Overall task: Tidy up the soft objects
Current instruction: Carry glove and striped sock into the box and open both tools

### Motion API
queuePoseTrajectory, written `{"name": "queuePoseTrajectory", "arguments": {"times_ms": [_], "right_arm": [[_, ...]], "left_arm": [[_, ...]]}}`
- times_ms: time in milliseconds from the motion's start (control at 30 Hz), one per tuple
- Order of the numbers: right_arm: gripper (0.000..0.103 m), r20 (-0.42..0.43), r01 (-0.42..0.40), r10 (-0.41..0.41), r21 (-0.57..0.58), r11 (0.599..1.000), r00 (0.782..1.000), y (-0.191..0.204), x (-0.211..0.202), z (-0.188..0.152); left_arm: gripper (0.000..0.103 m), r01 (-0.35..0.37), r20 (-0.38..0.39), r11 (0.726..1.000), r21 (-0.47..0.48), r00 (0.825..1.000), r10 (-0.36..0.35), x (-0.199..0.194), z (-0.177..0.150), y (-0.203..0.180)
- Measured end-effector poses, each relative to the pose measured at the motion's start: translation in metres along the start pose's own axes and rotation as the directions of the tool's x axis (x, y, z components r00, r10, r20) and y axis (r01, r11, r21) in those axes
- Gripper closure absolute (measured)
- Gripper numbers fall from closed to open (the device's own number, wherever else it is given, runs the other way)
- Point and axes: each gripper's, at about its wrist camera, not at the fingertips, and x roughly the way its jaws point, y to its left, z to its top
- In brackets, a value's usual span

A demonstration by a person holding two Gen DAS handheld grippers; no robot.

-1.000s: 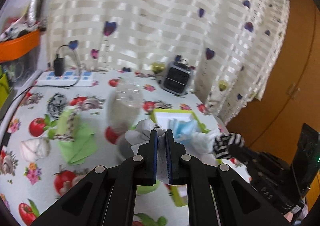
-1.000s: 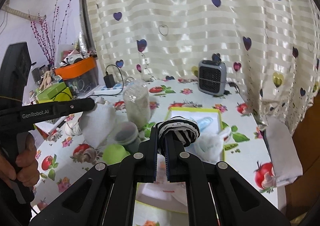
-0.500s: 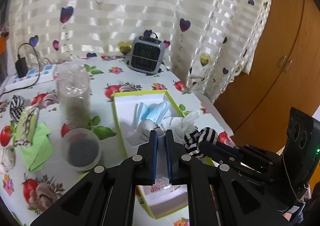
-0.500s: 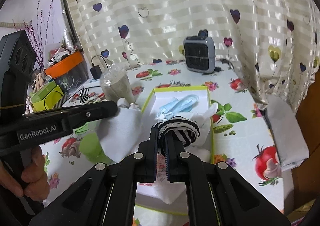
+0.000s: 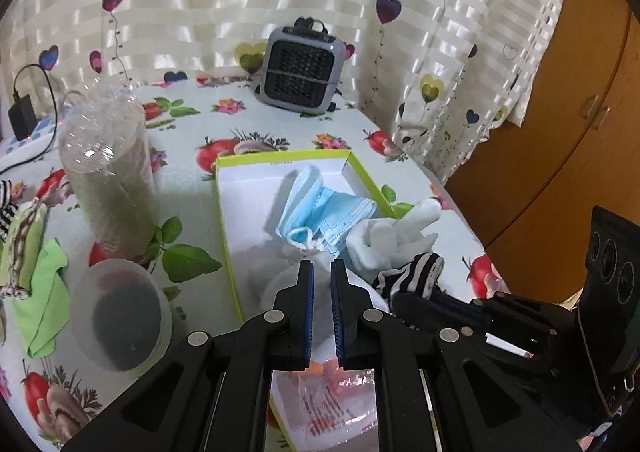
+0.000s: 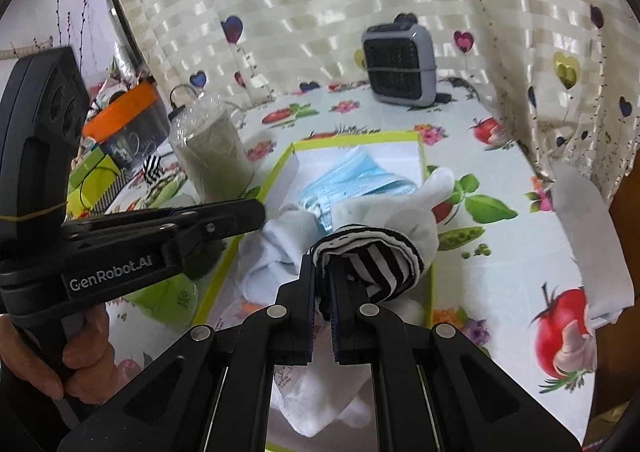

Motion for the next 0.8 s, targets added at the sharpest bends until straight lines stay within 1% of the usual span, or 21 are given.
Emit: {"name": "queuePoseTrajectory", "arguments": {"times_ms": [67, 133, 200, 233, 267, 300, 367, 533, 700, 800], "right_arm": [[0.096, -0.021, -0.007, 0.006, -0.011, 1.0, 1.0, 0.002, 0.003, -0.001], [0.094, -0.021, -0.005, 0.005, -0.021, 1.0, 1.0, 0.005, 0.0, -0.003], [0.084, -0.008, -0.016, 0.016, -0.033, 0.999, 1.0, 0.008, -0.005, -0.004], [0.081, -0.002, -0.02, 0.02, -0.037, 0.999, 1.0, 0.01, -0.008, -0.005], [0.074, 0.006, -0.022, 0.023, -0.047, 0.999, 1.0, 0.012, -0.013, -0.005], [0.065, 0.01, -0.023, 0.024, -0.053, 0.998, 1.0, 0.014, -0.015, -0.006], [0.059, 0.026, -0.029, 0.031, -0.072, 0.997, 0.999, 0.019, -0.022, -0.007], [0.059, 0.059, -0.036, 0.04, -0.065, 0.997, 0.997, 0.023, -0.039, -0.011], [0.059, 0.062, -0.007, 0.01, -0.04, 0.999, 0.998, 0.018, -0.048, -0.017], [0.059, 0.066, 0.004, -0.002, -0.033, 0.999, 0.998, 0.019, -0.052, -0.018]], "left_arm": [[0.09, 0.007, -0.015, 1.0, -0.002, 1.0, -0.007, 0.004, 0.0, 0.001], [0.087, 0.017, -0.017, 1.0, -0.006, 1.0, -0.017, 0.004, 0.0, 0.002], [0.083, 0.02, -0.002, 1.0, -0.014, 1.0, -0.02, -0.002, 0.001, 0.004], [0.079, 0.026, 0.017, 1.0, -0.014, 1.0, -0.025, -0.008, 0.003, 0.005], [0.076, 0.026, 0.028, 1.0, -0.013, 0.999, -0.026, -0.012, 0.004, 0.005], [0.076, 0.025, 0.038, 1.0, -0.013, 0.999, -0.025, -0.015, 0.005, 0.006], [0.075, 0.031, 0.051, 0.999, -0.016, 0.998, -0.03, -0.021, 0.006, 0.007], [0.075, 0.03, 0.046, 0.999, -0.023, 0.999, -0.029, -0.029, 0.0, 0.01], [0.075, 0.008, 0.053, 1.0, -0.013, 0.999, -0.007, -0.04, -0.01, 0.009], [0.075, -0.018, 0.068, 1.0, -0.008, 0.998, 0.019, -0.048, -0.015, 0.007]]}}
